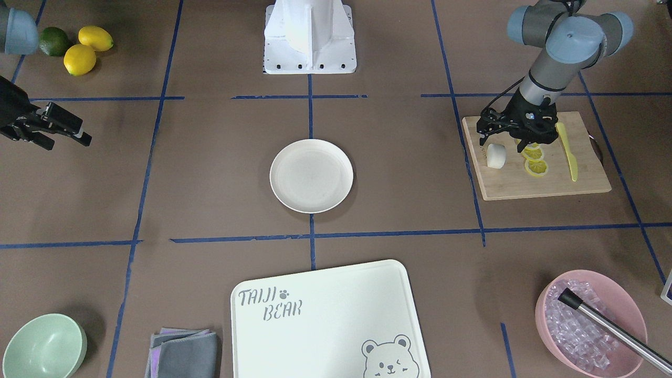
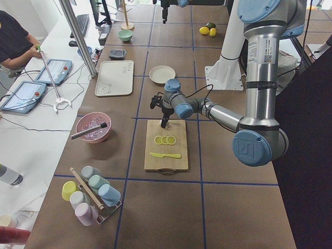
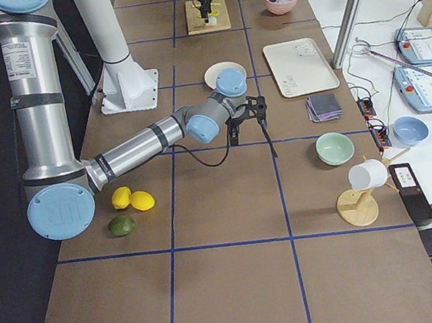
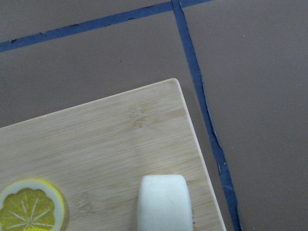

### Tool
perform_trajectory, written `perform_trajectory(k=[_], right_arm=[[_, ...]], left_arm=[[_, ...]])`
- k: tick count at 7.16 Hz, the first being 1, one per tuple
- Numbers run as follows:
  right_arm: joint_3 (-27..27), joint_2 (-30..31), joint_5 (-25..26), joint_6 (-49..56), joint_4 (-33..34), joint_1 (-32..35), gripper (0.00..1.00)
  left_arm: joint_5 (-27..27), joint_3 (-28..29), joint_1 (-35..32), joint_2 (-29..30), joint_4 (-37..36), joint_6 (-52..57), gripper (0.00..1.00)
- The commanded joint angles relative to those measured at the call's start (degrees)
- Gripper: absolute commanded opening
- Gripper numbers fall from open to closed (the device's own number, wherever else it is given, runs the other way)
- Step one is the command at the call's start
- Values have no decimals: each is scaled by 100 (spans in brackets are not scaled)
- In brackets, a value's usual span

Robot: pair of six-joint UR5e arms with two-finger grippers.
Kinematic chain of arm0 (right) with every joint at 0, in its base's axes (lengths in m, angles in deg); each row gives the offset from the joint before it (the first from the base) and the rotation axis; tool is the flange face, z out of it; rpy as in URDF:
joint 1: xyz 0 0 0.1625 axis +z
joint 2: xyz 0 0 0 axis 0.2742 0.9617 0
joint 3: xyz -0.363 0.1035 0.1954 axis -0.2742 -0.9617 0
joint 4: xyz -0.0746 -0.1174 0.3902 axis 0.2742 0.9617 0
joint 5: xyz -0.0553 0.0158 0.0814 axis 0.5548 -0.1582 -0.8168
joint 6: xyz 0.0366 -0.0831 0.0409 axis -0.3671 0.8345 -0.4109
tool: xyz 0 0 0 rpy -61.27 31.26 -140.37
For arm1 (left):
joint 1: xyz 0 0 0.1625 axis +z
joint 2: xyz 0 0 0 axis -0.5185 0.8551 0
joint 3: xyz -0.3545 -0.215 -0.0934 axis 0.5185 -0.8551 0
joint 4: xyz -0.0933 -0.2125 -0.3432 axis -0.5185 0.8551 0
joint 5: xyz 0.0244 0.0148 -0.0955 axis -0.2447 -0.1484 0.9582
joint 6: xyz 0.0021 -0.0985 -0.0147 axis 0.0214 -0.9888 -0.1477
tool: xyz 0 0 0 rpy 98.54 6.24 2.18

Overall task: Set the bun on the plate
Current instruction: 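Grasp the white bun on the cutting board with the left gripper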

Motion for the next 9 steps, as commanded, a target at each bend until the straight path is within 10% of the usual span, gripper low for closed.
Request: perform_trajectory(k=[1, 5, 9], right_arm=[[-8, 12, 41, 1, -1, -10, 100], [-26, 30, 111, -8, -10, -28, 100], [-34, 30, 112, -8, -10, -28, 100]], left_arm=[[-47, 97, 73, 56, 0, 0, 95], [-47, 168, 73, 171, 0, 0, 90], [-47, 212, 73, 171, 0, 0, 41]])
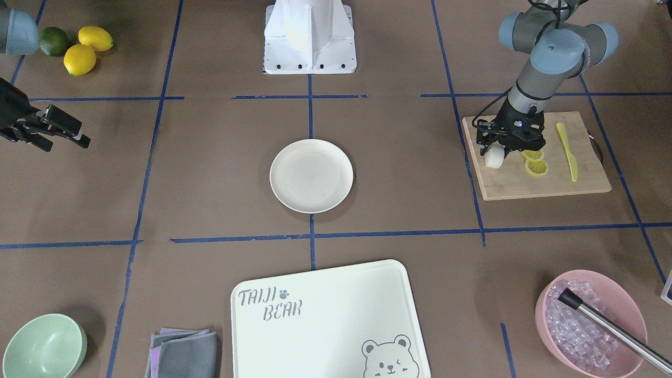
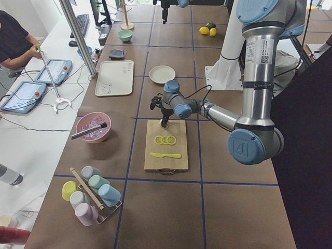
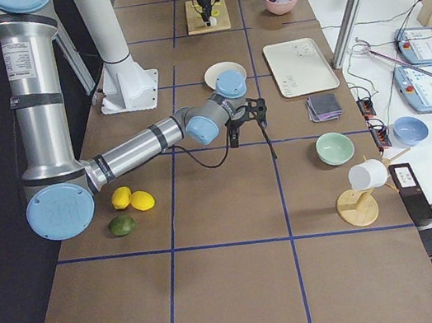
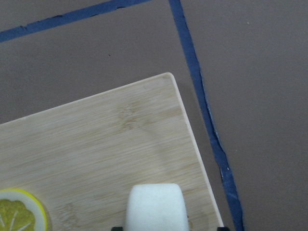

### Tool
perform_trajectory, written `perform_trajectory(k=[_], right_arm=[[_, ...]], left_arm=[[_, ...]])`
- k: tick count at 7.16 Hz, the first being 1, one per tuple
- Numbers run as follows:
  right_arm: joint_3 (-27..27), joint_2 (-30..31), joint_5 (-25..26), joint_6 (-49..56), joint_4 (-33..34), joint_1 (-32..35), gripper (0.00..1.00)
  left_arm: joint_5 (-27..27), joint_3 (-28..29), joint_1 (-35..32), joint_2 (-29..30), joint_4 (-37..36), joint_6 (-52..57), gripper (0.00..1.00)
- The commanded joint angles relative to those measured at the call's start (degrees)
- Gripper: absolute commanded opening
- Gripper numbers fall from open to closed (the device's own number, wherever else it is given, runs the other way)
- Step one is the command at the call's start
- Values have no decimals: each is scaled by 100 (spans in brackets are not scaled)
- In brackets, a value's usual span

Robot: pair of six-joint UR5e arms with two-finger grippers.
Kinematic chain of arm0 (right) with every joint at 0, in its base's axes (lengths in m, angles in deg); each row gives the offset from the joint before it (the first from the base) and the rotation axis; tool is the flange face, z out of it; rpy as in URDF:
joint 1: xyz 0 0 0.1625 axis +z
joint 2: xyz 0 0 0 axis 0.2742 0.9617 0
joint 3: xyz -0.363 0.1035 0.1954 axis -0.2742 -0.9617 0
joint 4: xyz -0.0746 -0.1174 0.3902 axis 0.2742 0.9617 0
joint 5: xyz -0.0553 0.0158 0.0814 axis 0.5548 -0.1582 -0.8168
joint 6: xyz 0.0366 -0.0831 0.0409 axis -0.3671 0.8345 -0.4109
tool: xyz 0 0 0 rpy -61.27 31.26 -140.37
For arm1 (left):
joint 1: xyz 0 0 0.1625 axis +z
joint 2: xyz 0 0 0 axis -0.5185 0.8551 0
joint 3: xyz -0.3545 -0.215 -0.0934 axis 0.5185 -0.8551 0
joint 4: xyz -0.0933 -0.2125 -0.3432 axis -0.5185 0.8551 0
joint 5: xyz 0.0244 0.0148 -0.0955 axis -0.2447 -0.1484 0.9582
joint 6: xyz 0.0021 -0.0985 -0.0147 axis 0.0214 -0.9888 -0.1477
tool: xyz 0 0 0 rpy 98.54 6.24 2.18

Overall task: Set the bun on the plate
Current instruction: 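Grasp the white bun on the cutting board with the left gripper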

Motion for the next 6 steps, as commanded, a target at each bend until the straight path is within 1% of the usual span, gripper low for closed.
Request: perform_trajectory(k=[1, 2, 3, 4, 5, 6], right_arm=[[-6, 0, 1, 0, -9, 5, 100], [-15, 0, 1, 0, -9, -4, 100], [-6, 0, 1, 0, -9, 5, 100], [-6, 8, 1, 0, -17, 5, 100], [-6, 8, 1, 0, -26, 5, 100], [3, 17, -8, 9, -26, 5, 100]], left_arm=[[0, 4, -1, -2, 0, -9, 33], [-9, -22, -1, 15, 9, -70, 30], [17, -196, -18, 85, 18, -97, 30], [35, -511, -10, 251, 0, -227, 30], [53, -697, -1, 653, -17, -864, 30], [53, -707, -1, 1371, -287, -1705, 30]])
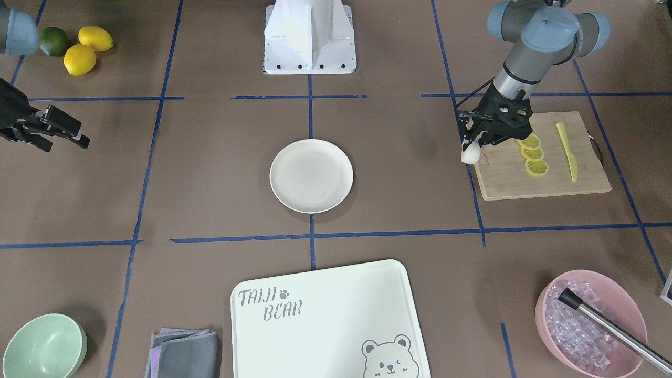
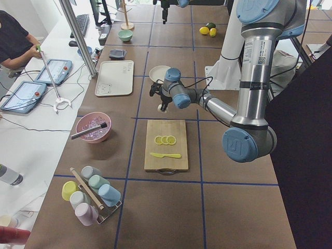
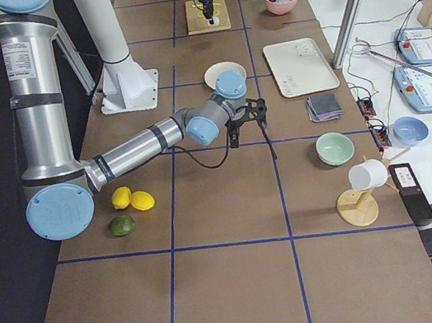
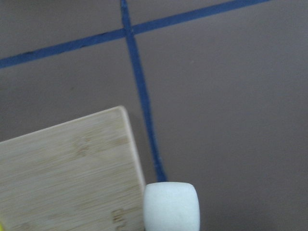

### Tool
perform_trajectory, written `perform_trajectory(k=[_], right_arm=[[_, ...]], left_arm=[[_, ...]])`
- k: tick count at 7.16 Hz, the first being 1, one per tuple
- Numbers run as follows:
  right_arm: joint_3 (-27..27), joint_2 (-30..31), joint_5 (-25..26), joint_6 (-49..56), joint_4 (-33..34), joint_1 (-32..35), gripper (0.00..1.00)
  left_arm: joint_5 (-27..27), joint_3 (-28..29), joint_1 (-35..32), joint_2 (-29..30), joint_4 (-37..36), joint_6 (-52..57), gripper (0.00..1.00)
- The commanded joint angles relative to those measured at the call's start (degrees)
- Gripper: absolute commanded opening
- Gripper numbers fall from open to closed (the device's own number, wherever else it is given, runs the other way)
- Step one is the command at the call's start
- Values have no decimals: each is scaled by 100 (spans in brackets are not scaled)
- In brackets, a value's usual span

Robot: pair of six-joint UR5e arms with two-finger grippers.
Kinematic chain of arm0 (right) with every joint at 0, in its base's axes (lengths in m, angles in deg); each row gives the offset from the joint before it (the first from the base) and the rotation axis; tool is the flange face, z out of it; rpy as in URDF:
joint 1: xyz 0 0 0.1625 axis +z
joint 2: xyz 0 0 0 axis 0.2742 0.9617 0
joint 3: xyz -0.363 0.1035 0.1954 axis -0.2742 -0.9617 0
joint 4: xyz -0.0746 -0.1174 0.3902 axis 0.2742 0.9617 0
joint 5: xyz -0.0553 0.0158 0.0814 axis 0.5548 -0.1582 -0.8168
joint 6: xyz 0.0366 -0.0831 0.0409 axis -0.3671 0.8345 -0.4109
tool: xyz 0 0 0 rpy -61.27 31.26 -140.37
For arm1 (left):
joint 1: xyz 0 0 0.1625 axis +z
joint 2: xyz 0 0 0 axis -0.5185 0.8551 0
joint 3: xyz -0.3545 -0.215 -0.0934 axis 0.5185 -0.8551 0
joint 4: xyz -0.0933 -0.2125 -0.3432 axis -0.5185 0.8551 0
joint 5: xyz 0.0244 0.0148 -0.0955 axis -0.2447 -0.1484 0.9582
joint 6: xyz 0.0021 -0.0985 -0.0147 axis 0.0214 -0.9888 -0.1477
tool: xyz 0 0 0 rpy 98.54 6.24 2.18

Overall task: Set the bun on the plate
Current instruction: 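Carry the white bun with the left gripper over the white plate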

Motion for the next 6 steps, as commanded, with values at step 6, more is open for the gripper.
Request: perform_trajectory(k=[6], right_arm=[[33, 95, -7, -2, -22, 18, 100]], left_arm=[[-1423, 1446, 1551, 3362, -1381, -2023, 30]])
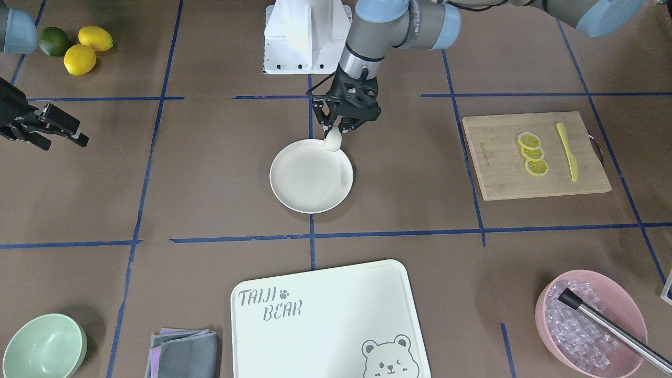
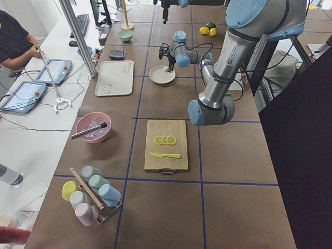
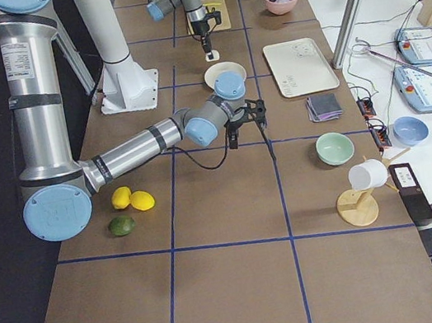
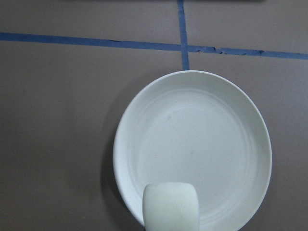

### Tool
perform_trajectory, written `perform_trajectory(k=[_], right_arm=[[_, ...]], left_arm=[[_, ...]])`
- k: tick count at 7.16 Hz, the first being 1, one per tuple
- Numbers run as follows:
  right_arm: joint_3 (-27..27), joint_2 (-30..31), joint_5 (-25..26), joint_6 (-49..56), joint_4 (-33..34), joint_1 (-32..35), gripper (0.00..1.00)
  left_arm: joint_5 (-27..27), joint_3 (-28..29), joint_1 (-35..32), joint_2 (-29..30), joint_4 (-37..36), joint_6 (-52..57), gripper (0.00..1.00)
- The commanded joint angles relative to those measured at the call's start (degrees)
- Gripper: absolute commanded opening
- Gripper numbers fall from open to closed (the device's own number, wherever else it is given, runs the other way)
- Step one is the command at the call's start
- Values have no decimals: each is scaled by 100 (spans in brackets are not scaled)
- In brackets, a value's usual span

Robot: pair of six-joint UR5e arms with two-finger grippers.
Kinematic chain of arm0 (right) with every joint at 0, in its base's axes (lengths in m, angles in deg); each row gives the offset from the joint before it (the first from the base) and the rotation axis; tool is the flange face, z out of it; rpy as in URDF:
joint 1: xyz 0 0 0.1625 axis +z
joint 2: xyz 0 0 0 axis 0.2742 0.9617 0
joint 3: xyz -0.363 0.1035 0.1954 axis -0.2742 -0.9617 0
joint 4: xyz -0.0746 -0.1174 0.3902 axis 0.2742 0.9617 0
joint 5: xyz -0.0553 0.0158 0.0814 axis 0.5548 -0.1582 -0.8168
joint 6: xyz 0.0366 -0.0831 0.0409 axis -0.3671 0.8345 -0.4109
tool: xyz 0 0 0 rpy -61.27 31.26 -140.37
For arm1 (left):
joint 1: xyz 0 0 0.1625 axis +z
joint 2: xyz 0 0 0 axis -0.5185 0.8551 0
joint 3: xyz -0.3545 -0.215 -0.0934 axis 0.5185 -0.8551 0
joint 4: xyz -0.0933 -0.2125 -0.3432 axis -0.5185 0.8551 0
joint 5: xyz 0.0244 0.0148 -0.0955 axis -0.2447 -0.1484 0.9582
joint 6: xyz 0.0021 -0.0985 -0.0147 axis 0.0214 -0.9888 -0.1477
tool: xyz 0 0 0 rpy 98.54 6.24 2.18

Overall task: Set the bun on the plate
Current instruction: 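Carry the white bun with the left gripper over the white plate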

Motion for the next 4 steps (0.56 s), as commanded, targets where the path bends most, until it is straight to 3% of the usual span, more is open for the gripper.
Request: perform_trajectory(k=[1, 4], right_arm=[[0, 35, 0, 0, -33, 6, 100], [0, 229, 0, 0, -341, -3, 100]], left_arm=[[-581, 475, 65, 304, 30, -4, 30], [-742, 1204, 143, 664, 47, -13, 31]])
